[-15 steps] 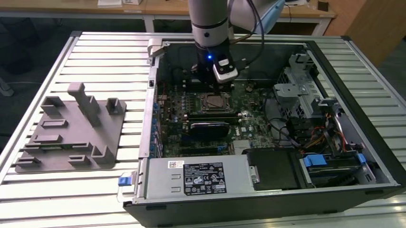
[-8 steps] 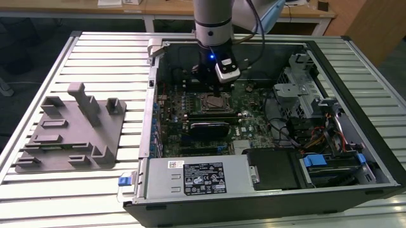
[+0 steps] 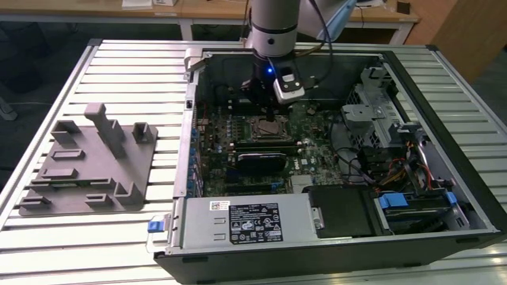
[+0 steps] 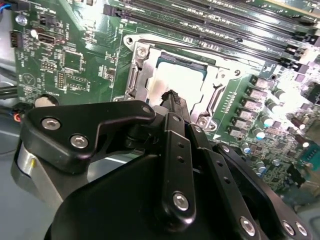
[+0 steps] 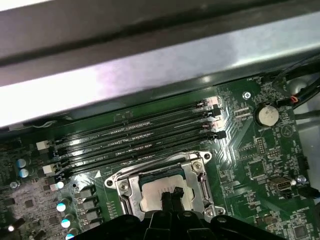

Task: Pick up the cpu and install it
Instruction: 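Install the first cpu locking lever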

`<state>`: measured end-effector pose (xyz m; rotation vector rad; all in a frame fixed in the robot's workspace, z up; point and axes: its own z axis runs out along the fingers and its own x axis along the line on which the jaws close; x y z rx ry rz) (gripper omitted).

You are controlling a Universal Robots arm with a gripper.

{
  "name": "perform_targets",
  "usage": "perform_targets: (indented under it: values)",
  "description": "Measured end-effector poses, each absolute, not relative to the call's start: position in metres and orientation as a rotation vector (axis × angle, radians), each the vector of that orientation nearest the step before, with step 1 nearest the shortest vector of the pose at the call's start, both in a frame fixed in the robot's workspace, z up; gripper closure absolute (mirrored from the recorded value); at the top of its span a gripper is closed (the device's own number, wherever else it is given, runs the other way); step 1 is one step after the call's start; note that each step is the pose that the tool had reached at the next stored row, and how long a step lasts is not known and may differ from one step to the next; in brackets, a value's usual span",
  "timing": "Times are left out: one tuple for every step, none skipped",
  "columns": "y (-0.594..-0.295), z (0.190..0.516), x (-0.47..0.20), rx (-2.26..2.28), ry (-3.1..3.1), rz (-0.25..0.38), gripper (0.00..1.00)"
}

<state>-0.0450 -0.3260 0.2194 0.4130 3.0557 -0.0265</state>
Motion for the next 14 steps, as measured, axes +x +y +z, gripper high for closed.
perform_targets:
  values:
    - [-0.3260,0.2194,-0.0433,0.414,3.066,-0.029,0.89]
    - [-0.3260,0.2195,-0.0416,0.415,3.076,-0.032,0.89]
    - [-0.3260,0.2195,-0.0400,0.416,3.086,-0.034,0.89]
    - [-0.3260,0.2194,-0.0384,0.418,3.095,-0.036,0.89]
    - [-0.3260,0.2194,-0.0368,0.419,3.104,-0.038,0.89]
    - [-0.3260,0.2194,-0.0353,0.419,3.113,-0.040,0.89]
    - [-0.3260,0.2194,-0.0347,0.420,3.116,-0.041,0.89]
    - [-0.3260,0.2195,-0.0347,0.420,3.117,-0.041,0.89]
    - [-0.3260,0.2194,-0.0347,0.420,3.117,-0.041,0.89]
    - [-0.3260,0.2194,-0.0347,0.420,3.117,-0.041,0.89]
    - [-0.3260,0.2194,-0.0346,0.420,3.117,-0.041,0.89]
    - [-0.3260,0.2194,-0.0346,0.420,3.117,-0.041,0.89]
    - [-0.3260,0.2194,-0.0346,0.420,3.117,-0.041,0.89]
    - [-0.3260,0.2194,-0.0346,0.420,3.117,-0.041,0.89]
